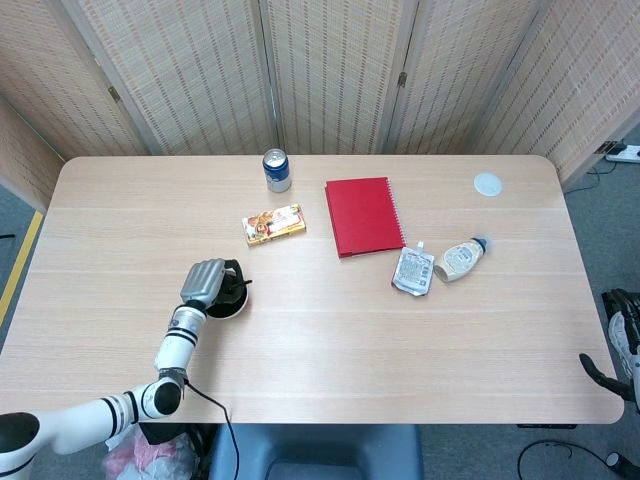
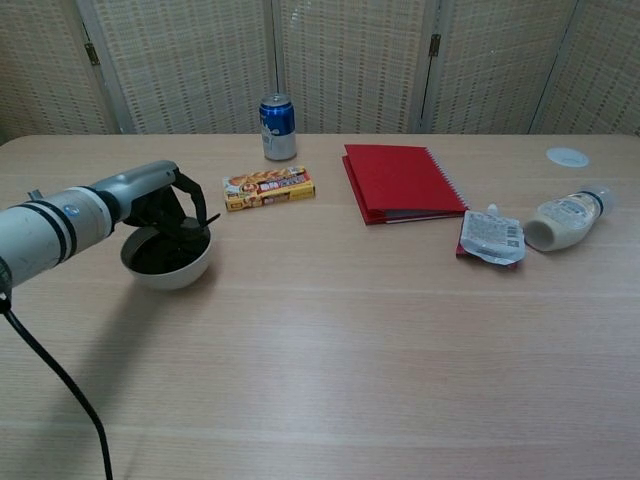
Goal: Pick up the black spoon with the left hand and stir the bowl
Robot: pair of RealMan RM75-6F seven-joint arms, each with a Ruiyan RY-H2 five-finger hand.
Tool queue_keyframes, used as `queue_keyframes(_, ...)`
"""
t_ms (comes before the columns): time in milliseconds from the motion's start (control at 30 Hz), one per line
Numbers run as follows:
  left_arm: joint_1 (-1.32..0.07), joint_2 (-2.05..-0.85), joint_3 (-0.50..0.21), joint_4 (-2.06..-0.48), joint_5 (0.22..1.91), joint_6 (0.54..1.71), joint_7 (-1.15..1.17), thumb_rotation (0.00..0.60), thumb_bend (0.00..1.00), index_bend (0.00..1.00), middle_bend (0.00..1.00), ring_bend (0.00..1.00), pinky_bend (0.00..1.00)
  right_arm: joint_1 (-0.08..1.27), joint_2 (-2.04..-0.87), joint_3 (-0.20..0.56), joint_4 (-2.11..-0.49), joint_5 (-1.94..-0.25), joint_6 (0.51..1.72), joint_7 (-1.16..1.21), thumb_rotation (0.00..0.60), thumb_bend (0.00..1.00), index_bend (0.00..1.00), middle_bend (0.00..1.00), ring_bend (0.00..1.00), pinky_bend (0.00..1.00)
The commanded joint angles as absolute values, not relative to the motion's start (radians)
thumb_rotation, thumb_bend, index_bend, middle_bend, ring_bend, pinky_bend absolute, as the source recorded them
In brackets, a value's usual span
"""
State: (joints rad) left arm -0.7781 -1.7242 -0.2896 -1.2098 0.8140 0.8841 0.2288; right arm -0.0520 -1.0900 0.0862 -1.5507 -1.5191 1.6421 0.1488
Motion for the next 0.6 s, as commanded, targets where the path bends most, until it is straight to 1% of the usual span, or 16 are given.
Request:
queue_keyframes(33, -0.766, -1.704, -0.291, -1.223, 0.811, 0.893, 0.226, 0.6, 0.48, 0.68, 1.0, 0.94, 1.0, -0.05, -1.09, 0.087, -1.55, -1.521, 1.64, 0.148, 0.6, 0.14, 0.0, 0.11, 0.15, 0.08)
queue_keyframes(133, -0.745, -1.667, -0.277, -1.27, 0.829, 0.897, 0.218, 0.6, 0.48, 0.64, 0.98, 0.94, 1.0, -0.045, -1.089, 0.089, -1.55, -1.522, 1.636, 0.148, 0.6, 0.14, 0.0, 0.11, 0.15, 0.08)
queue_keyframes(167, -0.737, -1.651, -0.269, -1.293, 0.836, 0.895, 0.215, 0.6, 0.48, 0.59, 0.97, 0.94, 1.0, -0.043, -1.09, 0.09, -1.55, -1.523, 1.634, 0.148, 0.6, 0.14, 0.0, 0.11, 0.15, 0.08)
queue_keyframes(200, -0.731, -1.638, -0.263, -1.311, 0.841, 0.893, 0.215, 0.6, 0.47, 0.53, 0.95, 0.93, 1.0, -0.041, -1.09, 0.091, -1.551, -1.524, 1.633, 0.147, 0.6, 0.14, 0.0, 0.11, 0.15, 0.08)
queue_keyframes(267, -0.721, -1.615, -0.253, -1.35, 0.851, 0.9, 0.216, 0.6, 0.37, 0.34, 0.92, 0.92, 1.0, -0.036, -1.091, 0.091, -1.551, -1.529, 1.63, 0.145, 0.6, 0.14, 0.0, 0.11, 0.15, 0.08)
queue_keyframes(333, -0.711, -1.602, -0.251, -1.379, 0.864, 0.917, 0.21, 0.6, 0.28, 0.2, 0.9, 0.92, 1.0, -0.032, -1.091, 0.092, -1.554, -1.532, 1.627, 0.142, 0.6, 0.14, 0.0, 0.11, 0.15, 0.08)
queue_keyframes(367, -0.705, -1.592, -0.251, -1.395, 0.872, 0.928, 0.205, 0.6, 0.26, 0.14, 0.89, 0.91, 1.0, -0.029, -1.09, 0.093, -1.556, -1.533, 1.625, 0.14, 0.6, 0.14, 0.0, 0.11, 0.15, 0.08)
queue_keyframes(400, -0.7, -1.584, -0.252, -1.408, 0.879, 0.935, 0.201, 0.6, 0.26, 0.12, 0.88, 0.91, 1.0, -0.028, -1.089, 0.094, -1.558, -1.533, 1.624, 0.139, 0.6, 0.14, 0.0, 0.11, 0.15, 0.08)
queue_keyframes(467, -0.686, -1.565, -0.257, -1.435, 0.898, 0.96, 0.185, 0.6, 0.25, 0.06, 0.8, 0.86, 0.99, -0.024, -1.086, 0.096, -1.562, -1.535, 1.624, 0.136, 0.6, 0.14, 0.0, 0.11, 0.15, 0.08)
queue_keyframes(500, -0.68, -1.554, -0.258, -1.446, 0.908, 0.971, 0.178, 0.6, 0.25, 0.05, 0.77, 0.84, 0.98, -0.023, -1.084, 0.097, -1.564, -1.536, 1.624, 0.135, 0.6, 0.14, 0.0, 0.11, 0.15, 0.08)
queue_keyframes(567, -0.661, -1.522, -0.26, -1.478, 0.929, 0.997, 0.161, 0.6, 0.25, 0.03, 0.64, 0.72, 0.92, -0.02, -1.079, 0.099, -1.569, -1.537, 1.624, 0.132, 0.6, 0.14, 0.0, 0.11, 0.15, 0.08)
queue_keyframes(600, -0.651, -1.508, -0.26, -1.491, 0.938, 1.012, 0.154, 0.6, 0.25, 0.03, 0.61, 0.68, 0.89, -0.019, -1.077, 0.099, -1.571, -1.538, 1.622, 0.131, 0.6, 0.14, 0.0, 0.11, 0.15, 0.08)
